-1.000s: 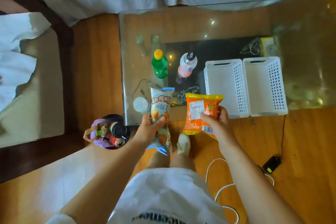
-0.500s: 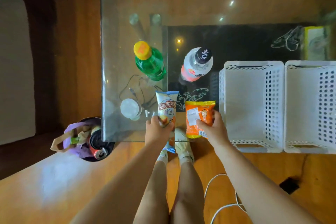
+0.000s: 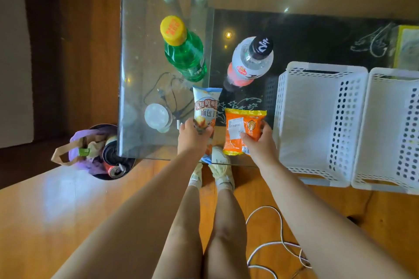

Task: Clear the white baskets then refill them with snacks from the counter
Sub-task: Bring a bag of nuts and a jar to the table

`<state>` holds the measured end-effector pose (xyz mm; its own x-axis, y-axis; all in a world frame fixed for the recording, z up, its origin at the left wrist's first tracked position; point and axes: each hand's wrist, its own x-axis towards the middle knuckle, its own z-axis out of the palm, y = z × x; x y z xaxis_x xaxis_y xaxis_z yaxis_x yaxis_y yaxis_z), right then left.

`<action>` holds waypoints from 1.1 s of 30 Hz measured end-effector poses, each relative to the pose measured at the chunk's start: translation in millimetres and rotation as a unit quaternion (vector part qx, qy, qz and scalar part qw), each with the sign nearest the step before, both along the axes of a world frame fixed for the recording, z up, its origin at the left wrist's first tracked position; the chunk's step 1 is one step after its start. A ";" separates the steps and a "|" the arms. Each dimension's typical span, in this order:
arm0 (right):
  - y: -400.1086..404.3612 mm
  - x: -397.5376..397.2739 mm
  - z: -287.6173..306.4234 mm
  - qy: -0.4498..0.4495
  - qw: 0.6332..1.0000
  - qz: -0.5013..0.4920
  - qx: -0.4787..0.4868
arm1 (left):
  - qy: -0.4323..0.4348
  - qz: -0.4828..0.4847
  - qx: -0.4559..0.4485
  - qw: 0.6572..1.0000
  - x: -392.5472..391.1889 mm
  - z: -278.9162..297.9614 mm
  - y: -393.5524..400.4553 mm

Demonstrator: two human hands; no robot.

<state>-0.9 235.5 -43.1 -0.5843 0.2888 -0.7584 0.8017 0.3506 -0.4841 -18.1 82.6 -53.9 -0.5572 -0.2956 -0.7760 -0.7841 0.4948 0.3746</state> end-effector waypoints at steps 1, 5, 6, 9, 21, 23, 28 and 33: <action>-0.1 -0.9 1.1 -0.006 1.000 0.003 0.000 | 0.001 0.003 0.006 1.000 1.5 0.4 -0.4; -0.2 -2.5 14.7 -0.037 0.999 0.025 0.014 | -0.026 0.023 0.019 0.999 14.1 13.2 -11.1; 0.5 -2.3 19.1 -0.041 0.999 0.025 0.010 | -0.029 0.031 0.019 0.999 18.9 18.1 -15.6; 0.9 -1.4 46.7 -0.046 0.998 0.035 -0.011 | -0.020 0.073 0.034 0.997 37.3 46.6 -33.7; -27.9 22.7 187.1 -0.124 0.967 0.213 -0.060 | -0.048 0.400 0.164 0.901 168.8 191.3 -101.5; -47.1 28.0 199.2 -0.130 0.951 0.275 -0.049 | -0.023 0.473 0.170 0.864 203.3 209.3 -107.3; -112.6 49.1 212.7 -0.156 0.858 0.489 -0.007 | 0.033 0.638 0.169 0.751 300.4 244.1 -107.3; -198.5 97.3 227.2 -0.147 0.748 0.647 0.006 | 0.037 0.785 0.143 0.601 414.1 251.3 -79.5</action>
<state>96.4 37.0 184.1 -0.1885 -0.3669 -0.9110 -0.1412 0.9281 -0.3445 396.0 3.1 197.3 0.1994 -0.3630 -0.9102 -0.1768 -0.9270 0.3309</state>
